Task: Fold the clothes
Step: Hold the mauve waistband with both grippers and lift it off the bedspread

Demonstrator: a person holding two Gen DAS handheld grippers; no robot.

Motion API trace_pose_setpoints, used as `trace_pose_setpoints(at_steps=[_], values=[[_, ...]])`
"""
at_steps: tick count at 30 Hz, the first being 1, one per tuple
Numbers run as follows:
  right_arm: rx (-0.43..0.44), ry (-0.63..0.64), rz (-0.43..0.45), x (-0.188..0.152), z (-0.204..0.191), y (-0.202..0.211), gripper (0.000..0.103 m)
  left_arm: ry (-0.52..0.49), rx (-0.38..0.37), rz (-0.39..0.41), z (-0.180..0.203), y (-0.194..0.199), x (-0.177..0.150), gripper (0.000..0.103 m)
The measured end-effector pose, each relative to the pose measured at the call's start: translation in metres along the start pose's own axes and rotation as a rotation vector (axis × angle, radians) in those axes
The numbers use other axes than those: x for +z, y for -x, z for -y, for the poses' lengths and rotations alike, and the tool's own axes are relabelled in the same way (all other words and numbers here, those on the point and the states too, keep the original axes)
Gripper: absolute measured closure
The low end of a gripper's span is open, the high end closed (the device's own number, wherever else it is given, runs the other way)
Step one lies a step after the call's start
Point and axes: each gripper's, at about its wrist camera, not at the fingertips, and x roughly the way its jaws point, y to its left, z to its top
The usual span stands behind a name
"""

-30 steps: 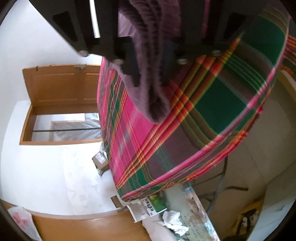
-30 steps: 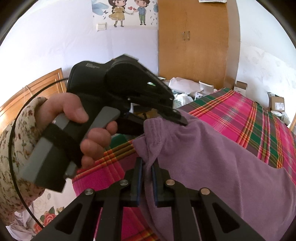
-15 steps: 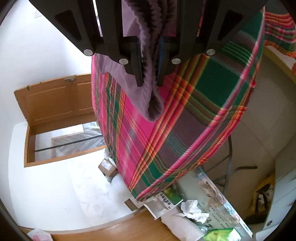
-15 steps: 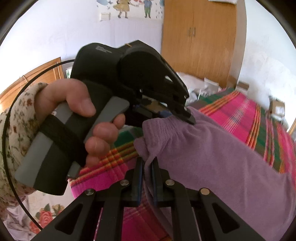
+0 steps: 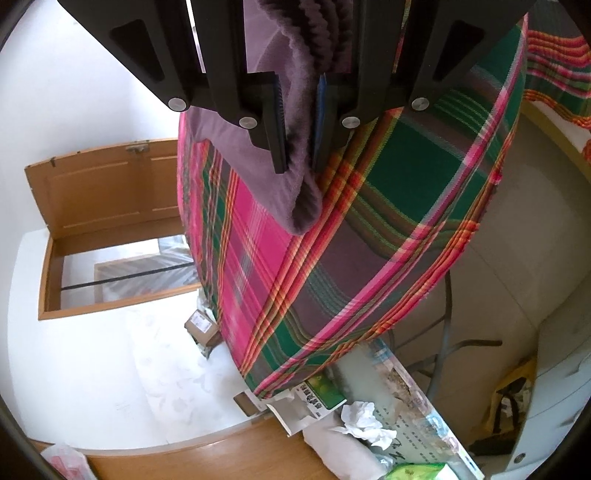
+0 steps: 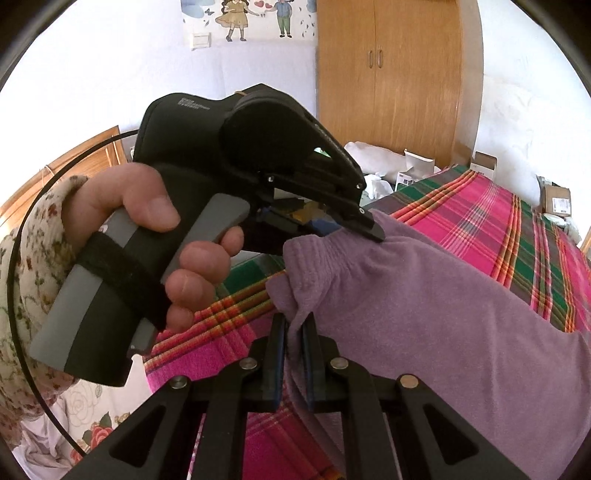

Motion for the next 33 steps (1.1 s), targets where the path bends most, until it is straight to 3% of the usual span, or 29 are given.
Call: trace_pose_setpoints(at_steps=[15,33], values=[[0.009,-0.028,0.092,0.002,0.008,0.029,0.094,-0.059,-0.005,0.008,0.030,0.008,-0.002,0.091],[-0.016,-0.127,0.225,-0.018,0.039,0.110,0.094,-0.167,-0.085,0.014,0.099,0.010,-0.033,0.091]])
